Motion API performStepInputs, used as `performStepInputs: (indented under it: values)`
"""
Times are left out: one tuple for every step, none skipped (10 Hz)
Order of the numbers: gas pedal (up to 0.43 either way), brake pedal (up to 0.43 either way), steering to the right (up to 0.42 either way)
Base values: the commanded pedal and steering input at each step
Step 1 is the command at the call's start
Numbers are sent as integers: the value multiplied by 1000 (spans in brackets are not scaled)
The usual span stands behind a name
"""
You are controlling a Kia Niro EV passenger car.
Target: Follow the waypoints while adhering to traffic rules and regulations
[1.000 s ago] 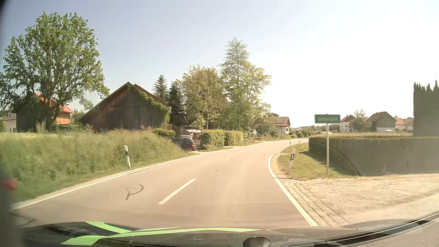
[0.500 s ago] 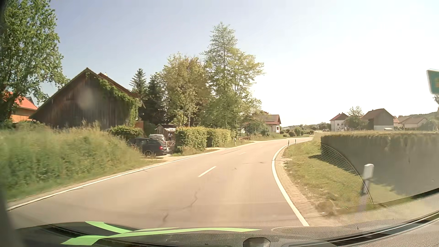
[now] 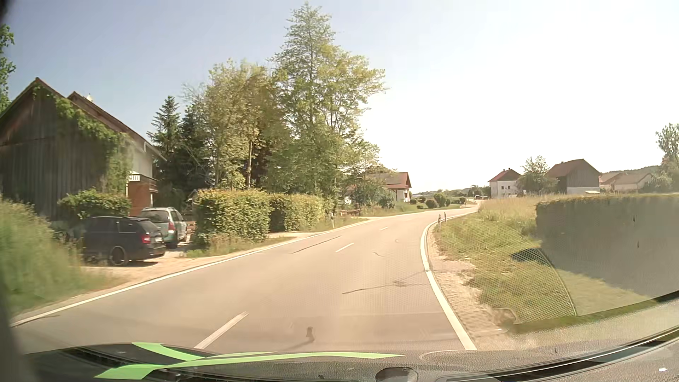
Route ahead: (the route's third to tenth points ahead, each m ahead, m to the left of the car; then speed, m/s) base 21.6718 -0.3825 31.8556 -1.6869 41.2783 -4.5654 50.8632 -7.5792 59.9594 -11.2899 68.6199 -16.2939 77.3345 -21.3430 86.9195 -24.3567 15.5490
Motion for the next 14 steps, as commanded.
performStepInputs:
  values:
    - [130,0,36]
    - [130,0,36]
    - [130,0,36]
    - [130,0,36]
    - [138,0,32]
    - [150,0,28]
    - [157,0,26]
    - [157,0,27]
    - [157,0,28]
    - [150,0,28]
    - [150,0,28]
    - [150,0,28]
    - [150,0,28]
    - [150,0,29]
